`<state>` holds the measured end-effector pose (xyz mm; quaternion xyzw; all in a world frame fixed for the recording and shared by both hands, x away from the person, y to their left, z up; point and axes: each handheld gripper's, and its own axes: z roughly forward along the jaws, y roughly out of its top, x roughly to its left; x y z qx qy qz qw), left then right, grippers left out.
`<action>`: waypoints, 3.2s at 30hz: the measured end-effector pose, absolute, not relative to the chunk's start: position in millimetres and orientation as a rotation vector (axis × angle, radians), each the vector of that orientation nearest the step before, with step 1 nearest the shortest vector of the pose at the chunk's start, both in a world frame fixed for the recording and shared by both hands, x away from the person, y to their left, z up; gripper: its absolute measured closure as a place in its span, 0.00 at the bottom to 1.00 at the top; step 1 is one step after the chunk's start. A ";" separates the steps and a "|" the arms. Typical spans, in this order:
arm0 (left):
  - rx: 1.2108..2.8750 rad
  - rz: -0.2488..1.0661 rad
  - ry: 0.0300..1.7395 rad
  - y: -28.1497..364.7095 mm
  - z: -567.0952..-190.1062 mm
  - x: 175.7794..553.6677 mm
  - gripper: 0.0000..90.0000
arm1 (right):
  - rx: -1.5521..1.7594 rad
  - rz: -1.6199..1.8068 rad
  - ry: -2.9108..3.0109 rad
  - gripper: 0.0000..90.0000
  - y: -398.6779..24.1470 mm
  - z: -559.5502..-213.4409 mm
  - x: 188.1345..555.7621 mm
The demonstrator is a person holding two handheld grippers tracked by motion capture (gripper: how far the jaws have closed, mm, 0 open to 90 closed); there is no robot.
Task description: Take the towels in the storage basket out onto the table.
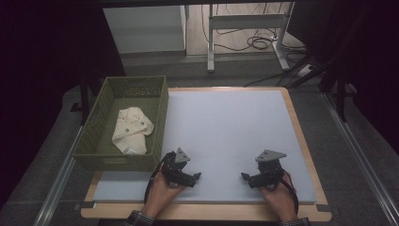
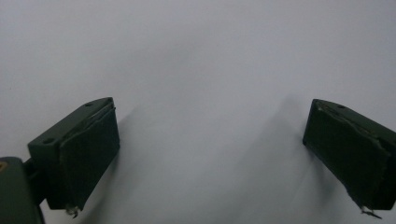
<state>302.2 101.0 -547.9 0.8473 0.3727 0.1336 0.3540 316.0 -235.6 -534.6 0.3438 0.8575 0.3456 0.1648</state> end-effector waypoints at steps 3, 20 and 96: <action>2.190 0.345 0.964 101.0 -547.9 302.2 0.04 | 0.979 0.985 2.443 0.06 -235.6 -534.7 315.9; 2.205 0.346 0.966 100.8 -547.3 303.0 0.03 | 0.978 0.988 2.442 0.06 -235.7 -534.7 315.8; 2.332 0.228 0.854 91.5 -415.7 396.0 0.02 | 0.973 0.988 2.439 0.06 -235.8 -534.8 315.8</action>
